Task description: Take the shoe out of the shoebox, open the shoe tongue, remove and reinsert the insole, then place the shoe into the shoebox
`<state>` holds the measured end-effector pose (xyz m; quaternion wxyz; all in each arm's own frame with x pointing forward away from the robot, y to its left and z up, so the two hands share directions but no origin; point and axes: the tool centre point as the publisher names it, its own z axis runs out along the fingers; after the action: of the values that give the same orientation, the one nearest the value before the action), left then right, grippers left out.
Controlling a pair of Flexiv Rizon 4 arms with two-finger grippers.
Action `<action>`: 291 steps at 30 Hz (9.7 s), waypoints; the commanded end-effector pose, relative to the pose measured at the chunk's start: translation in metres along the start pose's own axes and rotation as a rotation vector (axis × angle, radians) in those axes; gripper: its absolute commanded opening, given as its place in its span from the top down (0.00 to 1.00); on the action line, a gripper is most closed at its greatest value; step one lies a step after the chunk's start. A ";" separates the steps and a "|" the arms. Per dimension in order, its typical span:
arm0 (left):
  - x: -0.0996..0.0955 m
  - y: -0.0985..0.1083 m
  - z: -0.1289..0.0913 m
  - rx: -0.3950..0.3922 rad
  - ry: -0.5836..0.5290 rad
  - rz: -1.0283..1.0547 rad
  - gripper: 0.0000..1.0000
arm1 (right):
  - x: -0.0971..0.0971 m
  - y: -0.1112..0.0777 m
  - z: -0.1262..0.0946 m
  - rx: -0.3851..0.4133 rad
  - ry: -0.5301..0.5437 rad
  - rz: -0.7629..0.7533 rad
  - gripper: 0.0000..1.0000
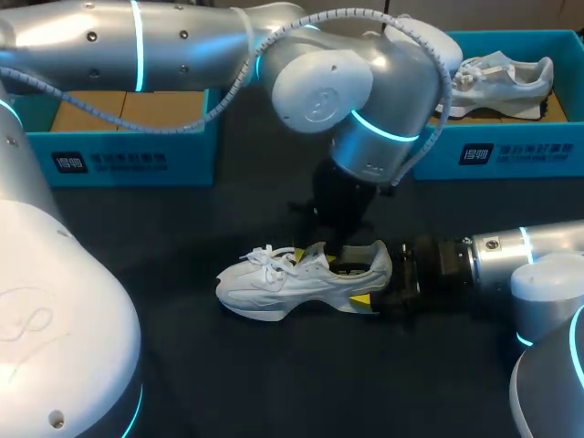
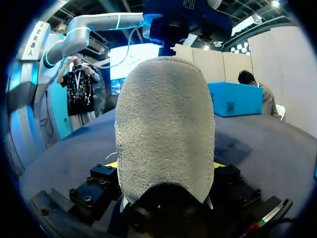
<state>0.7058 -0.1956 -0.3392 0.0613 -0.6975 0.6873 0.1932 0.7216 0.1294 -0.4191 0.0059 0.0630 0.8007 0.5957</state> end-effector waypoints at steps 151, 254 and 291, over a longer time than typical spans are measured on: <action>-0.008 0.014 -0.087 0.454 0.204 1.856 1.00 | 0.000 0.000 0.000 0.004 0.000 0.002 1.00; 0.038 -0.018 0.083 0.464 0.121 1.645 0.60 | 0.000 0.000 0.000 0.004 0.000 0.002 1.00; 0.038 -0.054 0.078 0.476 0.058 1.511 0.92 | 0.000 0.000 0.000 0.004 0.000 0.002 1.00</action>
<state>0.7279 -0.1980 -0.4128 0.0484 -0.0107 0.9987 0.0112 0.7236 0.1283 -0.4206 0.0066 0.0637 0.8005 0.5959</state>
